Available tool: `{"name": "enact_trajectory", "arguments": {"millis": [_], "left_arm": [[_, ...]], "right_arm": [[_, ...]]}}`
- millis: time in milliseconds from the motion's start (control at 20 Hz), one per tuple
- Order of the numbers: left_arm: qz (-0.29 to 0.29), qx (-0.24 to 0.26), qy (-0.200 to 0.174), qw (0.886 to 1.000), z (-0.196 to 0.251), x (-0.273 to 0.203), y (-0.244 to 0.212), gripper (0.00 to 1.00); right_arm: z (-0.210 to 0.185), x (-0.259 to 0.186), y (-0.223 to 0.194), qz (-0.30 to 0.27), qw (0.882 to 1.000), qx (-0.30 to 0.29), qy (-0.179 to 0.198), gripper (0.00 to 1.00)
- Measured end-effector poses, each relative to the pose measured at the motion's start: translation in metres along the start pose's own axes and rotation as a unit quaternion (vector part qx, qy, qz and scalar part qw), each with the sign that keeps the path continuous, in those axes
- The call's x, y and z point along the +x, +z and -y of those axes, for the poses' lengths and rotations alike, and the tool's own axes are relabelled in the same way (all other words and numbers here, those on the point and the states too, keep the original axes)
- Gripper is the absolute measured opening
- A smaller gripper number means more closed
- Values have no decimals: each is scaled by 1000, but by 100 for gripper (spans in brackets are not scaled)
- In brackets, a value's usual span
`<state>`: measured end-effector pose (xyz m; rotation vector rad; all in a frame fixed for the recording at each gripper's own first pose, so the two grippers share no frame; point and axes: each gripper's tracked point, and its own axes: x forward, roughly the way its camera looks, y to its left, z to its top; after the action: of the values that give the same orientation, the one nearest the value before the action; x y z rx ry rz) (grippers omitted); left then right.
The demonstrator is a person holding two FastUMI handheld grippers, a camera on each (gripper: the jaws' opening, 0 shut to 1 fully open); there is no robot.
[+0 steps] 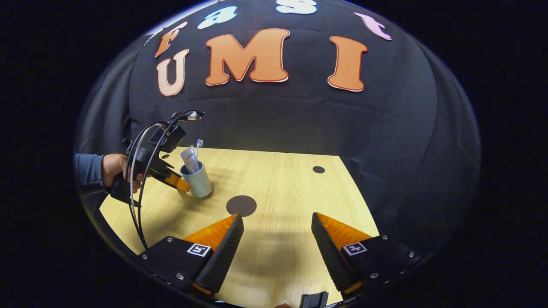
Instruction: Put the toothbrush and toothpaste on the desktop into the cup, then pick up the cup and place it on the coaster on the desktop.
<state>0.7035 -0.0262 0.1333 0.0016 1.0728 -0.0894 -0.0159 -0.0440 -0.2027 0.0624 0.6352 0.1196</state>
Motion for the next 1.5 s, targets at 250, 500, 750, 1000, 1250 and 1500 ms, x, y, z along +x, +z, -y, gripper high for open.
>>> {"name": "enact_trajectory", "arguments": {"millis": [250, 500, 750, 1000, 1250, 1500], "left_arm": [[3, 17, -8, 1000, 12, -7, 12, 21], [6, 34, -17, 999, 18, -4, 5, 21], [5, 52, -30, 998, 18, -7, 7, 21], [-1, 62, -42, 997, 19, -9, 5, 21], [-5, 75, -49, 996, 20, -12, 2, 22], [-5, 85, -52, 995, 20, -17, 1, 21]], "right_arm": [[3, -2, -1, 2, 1000, 7, -11, 96], [5, -4, -2, 4, 1000, 5, -19, 96], [8, -5, 0, 0, 999, 15, -32, 96], [11, -8, -2, -9, 998, 27, -48, 97], [23, -15, -8, -16, 997, 37, -63, 96], [34, -23, -19, -24, 996, 44, -71, 96]]}}
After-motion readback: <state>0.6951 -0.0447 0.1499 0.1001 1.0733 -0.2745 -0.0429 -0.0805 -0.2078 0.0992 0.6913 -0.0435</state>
